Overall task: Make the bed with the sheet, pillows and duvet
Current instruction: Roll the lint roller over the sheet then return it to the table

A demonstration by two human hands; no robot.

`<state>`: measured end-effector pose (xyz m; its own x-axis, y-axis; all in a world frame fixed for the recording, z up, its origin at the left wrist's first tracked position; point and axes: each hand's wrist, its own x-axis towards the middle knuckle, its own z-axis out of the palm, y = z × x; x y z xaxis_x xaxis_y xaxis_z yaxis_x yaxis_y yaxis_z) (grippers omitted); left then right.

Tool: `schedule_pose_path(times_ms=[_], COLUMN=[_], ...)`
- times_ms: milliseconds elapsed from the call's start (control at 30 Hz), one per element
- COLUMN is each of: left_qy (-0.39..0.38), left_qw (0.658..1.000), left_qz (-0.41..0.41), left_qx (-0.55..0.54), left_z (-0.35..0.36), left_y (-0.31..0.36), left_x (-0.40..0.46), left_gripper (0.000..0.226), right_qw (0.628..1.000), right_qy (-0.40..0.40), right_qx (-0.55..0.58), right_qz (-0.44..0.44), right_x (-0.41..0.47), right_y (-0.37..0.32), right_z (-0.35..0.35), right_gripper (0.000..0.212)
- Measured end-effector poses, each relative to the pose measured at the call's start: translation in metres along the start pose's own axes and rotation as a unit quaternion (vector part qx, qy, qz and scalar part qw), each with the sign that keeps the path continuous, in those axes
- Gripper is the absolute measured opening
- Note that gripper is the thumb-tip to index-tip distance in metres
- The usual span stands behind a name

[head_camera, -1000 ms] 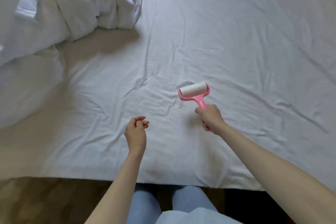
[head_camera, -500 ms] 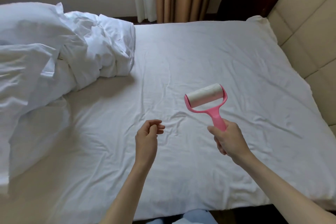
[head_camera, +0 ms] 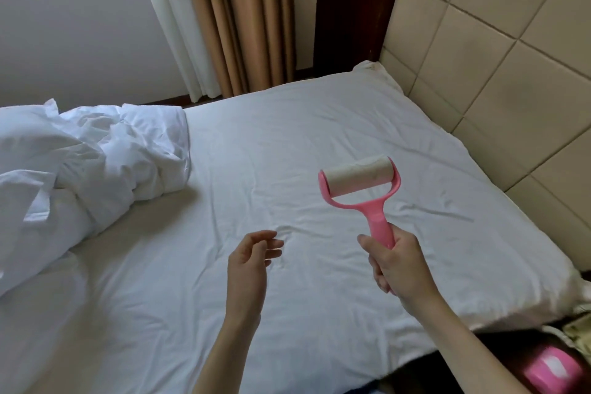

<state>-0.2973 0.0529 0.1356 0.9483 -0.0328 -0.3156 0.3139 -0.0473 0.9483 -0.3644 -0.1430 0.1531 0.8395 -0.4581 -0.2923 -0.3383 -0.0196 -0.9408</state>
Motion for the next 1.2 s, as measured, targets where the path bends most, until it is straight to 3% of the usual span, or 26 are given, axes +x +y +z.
schedule_pose_path(times_ms=[167, 467, 633, 1200], left_qy=[-0.019, 0.036, 0.028, -0.015], left_qw=[1.000, 0.998, 0.996, 0.994], left_qz=[-0.007, -0.052, -0.079, -0.100], left_qx=[0.022, 0.006, 0.013, 0.045], left_z=[0.055, 0.187, 0.248, 0.292], left_y=[-0.019, -0.072, -0.096, -0.122], left_x=[-0.020, -0.074, -0.108, -0.088], left_gripper=[0.028, 0.027, 0.027, 0.028], right_qw=[1.000, 0.997, 0.995, 0.989], right_qy=[0.009, -0.031, -0.041, 0.021], right_qx=[-0.015, -0.069, -0.082, -0.088], right_qz=[0.012, 0.029, 0.041, 0.116], right_x=[-0.004, 0.011, 0.020, 0.035], right_y=[0.022, 0.067, 0.085, 0.124], right_z=[-0.073, -0.226, -0.286, -0.322], right_gripper=[0.027, 0.027, 0.028, 0.027])
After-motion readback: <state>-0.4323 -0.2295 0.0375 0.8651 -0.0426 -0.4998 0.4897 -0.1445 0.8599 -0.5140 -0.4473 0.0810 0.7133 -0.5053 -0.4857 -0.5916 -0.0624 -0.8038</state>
